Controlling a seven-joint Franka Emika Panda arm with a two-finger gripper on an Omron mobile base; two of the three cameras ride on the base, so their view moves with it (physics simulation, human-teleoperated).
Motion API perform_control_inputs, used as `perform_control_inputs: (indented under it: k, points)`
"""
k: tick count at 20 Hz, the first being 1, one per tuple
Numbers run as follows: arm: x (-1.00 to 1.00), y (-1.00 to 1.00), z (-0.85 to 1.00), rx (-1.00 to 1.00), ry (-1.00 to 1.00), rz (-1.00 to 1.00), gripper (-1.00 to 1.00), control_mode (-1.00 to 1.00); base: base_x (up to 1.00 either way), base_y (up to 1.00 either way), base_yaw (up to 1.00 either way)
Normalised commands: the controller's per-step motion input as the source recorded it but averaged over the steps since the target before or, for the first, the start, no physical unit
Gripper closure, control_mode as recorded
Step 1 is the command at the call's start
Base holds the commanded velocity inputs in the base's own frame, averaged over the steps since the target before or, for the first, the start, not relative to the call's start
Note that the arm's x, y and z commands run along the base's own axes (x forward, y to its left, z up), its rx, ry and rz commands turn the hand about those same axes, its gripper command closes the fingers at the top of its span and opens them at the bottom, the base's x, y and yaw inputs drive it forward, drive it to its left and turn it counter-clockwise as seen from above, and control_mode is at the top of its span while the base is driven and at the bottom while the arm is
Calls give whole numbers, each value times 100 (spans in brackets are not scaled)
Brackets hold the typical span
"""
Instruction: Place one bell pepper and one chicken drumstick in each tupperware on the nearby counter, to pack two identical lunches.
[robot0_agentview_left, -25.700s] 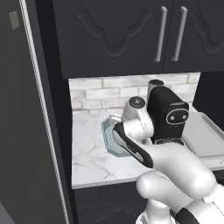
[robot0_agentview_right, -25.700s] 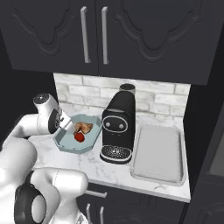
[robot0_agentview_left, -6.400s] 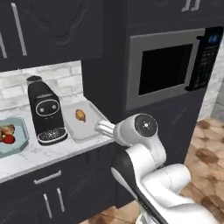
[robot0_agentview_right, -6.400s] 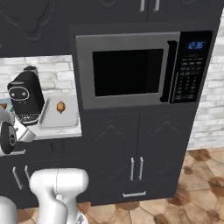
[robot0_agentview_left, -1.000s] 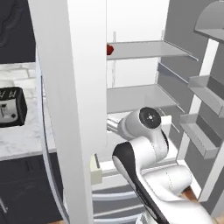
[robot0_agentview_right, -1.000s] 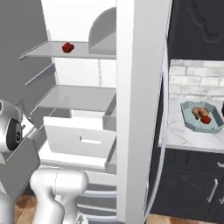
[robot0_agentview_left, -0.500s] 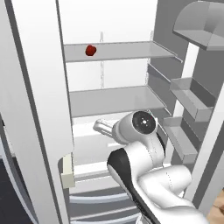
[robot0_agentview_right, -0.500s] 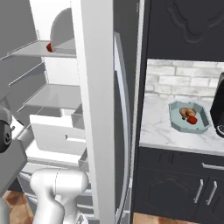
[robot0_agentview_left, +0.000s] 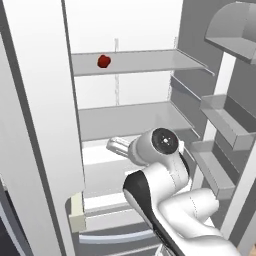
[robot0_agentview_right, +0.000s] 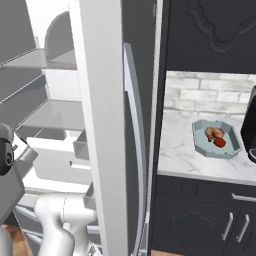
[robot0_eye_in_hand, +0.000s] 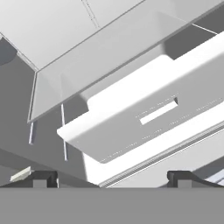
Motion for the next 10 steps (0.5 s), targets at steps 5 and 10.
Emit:
perform_control_inputs:
  k: [5,10]
  points:
    - [10,0,13,0,0,0,-100,-100,74,2,-13]
    - [27,1,100,-10,-4,14,-100,-100,0,0,0]
